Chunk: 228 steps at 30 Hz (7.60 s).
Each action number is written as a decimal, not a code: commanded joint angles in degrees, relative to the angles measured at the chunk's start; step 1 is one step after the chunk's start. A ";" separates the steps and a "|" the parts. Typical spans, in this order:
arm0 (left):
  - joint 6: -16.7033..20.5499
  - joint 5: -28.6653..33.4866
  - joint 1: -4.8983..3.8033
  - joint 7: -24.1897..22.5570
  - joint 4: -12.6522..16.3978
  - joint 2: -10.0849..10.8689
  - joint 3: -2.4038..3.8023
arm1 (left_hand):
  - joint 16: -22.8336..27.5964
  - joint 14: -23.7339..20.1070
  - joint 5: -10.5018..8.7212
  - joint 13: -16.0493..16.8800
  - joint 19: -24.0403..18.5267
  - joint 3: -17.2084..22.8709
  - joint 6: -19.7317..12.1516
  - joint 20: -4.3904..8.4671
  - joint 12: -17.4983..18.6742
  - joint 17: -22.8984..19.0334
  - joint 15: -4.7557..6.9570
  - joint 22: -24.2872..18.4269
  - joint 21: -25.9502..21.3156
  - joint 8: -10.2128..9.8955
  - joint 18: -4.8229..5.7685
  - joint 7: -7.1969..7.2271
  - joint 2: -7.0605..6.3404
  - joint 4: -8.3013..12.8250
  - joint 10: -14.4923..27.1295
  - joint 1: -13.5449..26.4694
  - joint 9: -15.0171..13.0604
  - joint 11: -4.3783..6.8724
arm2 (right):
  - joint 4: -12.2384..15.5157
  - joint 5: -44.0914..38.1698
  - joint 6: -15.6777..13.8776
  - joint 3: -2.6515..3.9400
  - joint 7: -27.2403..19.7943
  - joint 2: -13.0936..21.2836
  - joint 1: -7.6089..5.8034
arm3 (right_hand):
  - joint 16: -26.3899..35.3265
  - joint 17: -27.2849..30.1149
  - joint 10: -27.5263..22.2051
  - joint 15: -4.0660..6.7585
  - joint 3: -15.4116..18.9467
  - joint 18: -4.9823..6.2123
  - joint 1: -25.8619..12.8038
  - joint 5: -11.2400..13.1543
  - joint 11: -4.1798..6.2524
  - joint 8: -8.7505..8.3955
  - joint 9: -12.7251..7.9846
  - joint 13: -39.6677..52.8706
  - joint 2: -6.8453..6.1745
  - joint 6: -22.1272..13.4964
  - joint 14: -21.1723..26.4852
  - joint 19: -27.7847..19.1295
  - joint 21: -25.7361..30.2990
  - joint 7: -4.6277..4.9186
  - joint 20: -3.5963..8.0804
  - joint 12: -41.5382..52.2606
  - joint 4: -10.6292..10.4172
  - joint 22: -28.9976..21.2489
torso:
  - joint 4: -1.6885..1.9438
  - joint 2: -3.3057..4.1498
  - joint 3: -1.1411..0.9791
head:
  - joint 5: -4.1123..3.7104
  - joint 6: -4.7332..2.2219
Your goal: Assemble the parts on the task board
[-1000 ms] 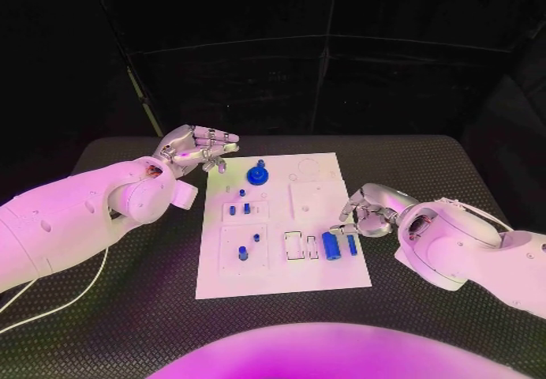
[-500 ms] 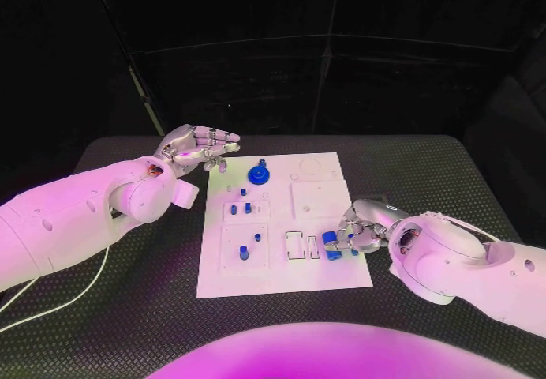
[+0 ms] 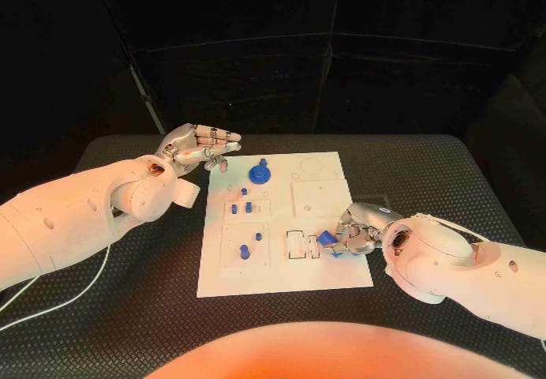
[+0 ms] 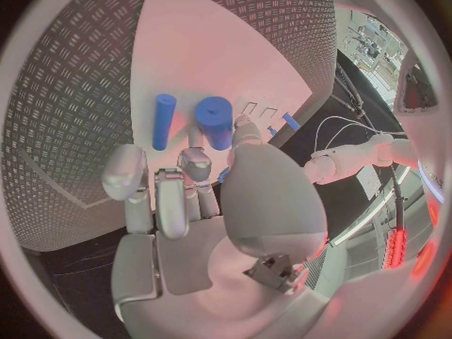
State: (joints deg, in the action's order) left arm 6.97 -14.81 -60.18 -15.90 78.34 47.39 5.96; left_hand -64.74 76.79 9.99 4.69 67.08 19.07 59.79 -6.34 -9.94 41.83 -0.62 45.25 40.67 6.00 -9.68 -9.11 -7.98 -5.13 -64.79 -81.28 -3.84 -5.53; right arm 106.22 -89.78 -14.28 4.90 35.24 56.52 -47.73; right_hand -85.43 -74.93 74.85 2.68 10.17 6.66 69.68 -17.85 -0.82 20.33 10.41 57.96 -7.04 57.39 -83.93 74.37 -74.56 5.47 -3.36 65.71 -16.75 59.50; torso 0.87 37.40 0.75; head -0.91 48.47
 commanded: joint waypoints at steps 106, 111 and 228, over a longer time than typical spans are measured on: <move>-0.90 0.27 0.24 0.21 0.04 -0.16 0.05 | 0.29 -0.39 -0.13 -0.09 -0.16 -0.18 -0.42 -0.16 -0.33 -0.16 0.00 -0.20 -0.42 -0.34 -0.72 -0.14 0.40 -0.41 0.51 0.23 0.00 0.08 | 1.83 2.29 -12.43 -0.84 -6.02 -5.88 0.92 | -2.04 -8.56 5.63 1.77 0.79 -1.34 -3.71 8.70 1.77 5.97 4.00 11.89 3.20 2.40 -4.83 1.68 -2.08 -2.27 1.27 5.38 -0.13 3.77 | -0.11 -0.01 0.01 | 1.32 0.14; -0.87 0.27 0.24 0.22 0.06 -0.07 0.05 | 0.30 -0.41 -0.12 -0.09 -0.15 -0.18 -0.44 -0.16 -0.35 -0.21 0.00 -0.22 -0.45 -0.35 -0.73 -0.15 0.42 -0.40 0.54 0.20 0.01 0.08 | 2.17 2.53 -11.48 -0.84 -6.70 -5.16 0.92 | -2.08 -8.67 5.66 1.84 0.30 -1.34 -2.34 8.23 1.85 6.17 4.14 11.97 3.53 2.38 -4.85 1.69 -2.10 -2.35 1.35 5.30 0.21 3.81 | -0.12 -0.05 0.04 | 1.28 0.17; -1.09 0.27 0.31 0.28 0.23 0.40 0.02 | 0.28 -0.43 -0.10 -0.08 -0.09 -0.11 -0.34 -0.17 -0.52 -0.27 0.00 -0.28 -0.59 -0.27 -0.73 -0.07 0.60 -0.34 0.59 -0.02 -0.04 0.10 | -1.66 -8.21 2.91 -0.90 -0.46 2.86 2.39 | 0.23 -5.12 3.02 1.37 2.17 -0.46 14.47 0.25 1.23 4.62 5.05 8.88 5.64 0.39 -4.07 -0.82 1.86 -1.46 0.90 -0.37 3.74 -1.08 | -0.49 -0.15 0.12 | -0.47 0.15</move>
State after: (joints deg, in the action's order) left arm 6.46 -14.79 -59.81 -15.23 78.43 47.77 5.94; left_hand -64.74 76.79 9.99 4.69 67.08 18.91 59.58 -6.34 -10.21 41.62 -0.62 45.03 40.46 5.79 -9.68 -9.31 -7.98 -5.30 -64.60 -81.28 -3.84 -5.33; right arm 104.95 -95.54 -17.09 4.62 33.10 59.52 -46.05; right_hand -85.47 -74.92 77.89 3.69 12.38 5.78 82.83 -17.21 0.19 25.31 15.59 67.00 -1.78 58.18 -84.15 73.51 -72.94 4.19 -2.96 65.47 -13.42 58.52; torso 0.39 37.25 0.87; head -1.42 48.59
